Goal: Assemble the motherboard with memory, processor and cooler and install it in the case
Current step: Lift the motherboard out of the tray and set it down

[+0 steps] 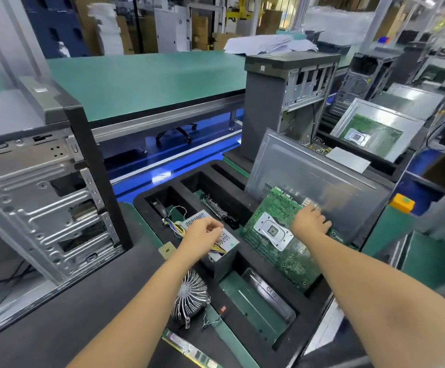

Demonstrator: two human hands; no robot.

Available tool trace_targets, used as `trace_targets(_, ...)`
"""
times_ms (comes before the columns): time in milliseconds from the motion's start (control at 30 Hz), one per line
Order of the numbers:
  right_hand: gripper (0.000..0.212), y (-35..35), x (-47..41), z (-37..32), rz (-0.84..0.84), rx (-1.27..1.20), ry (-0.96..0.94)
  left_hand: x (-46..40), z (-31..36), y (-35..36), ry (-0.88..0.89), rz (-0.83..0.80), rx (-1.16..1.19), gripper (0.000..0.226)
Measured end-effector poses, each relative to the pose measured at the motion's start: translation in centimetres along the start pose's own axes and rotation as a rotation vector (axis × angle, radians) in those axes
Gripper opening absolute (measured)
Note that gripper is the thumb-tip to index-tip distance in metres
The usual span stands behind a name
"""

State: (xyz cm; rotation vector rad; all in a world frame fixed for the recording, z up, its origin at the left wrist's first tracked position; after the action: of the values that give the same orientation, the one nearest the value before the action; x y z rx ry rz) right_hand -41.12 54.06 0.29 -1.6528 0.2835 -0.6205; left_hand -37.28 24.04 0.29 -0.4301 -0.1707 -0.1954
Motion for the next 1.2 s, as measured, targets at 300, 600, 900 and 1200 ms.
trace_targets(300,0.046,-2.0,0.7,-0.6,0.078,0.2,-0.014,0.8,0.0,-0.1,0.01,-0.055,0.004,0.011)
trace_targets(600,0.063,-1.7,2.6,-1.8,-0.128,-0.162,-0.138,2.5,1.7,-0.6,0.05,-0.084,0.005,0.015)
trace_targets(900,0.058,-4.3,6.1,-3.0,0.046,-0.222,-0.216,6.0,2.3,-2.0,0.055,-0.094,0.041,0.016)
trace_targets(1200,0.049,-14.4,14.0,-6.7,0.337,-0.136,-0.381,11.2,4.8,-3.8,0.121,-0.069,0.123,0.009)
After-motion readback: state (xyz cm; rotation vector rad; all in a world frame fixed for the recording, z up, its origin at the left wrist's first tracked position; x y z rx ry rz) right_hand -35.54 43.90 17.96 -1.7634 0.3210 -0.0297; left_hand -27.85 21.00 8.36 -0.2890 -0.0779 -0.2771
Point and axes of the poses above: each hand's wrist, its own x-axis away from the middle knuckle, its own y-axis out of the palm, z = x × y, the point moved 10 cm from there along -x, towards the middle knuckle, and after that the axes turned 4 degrees about -z, right-handed, at the moved point
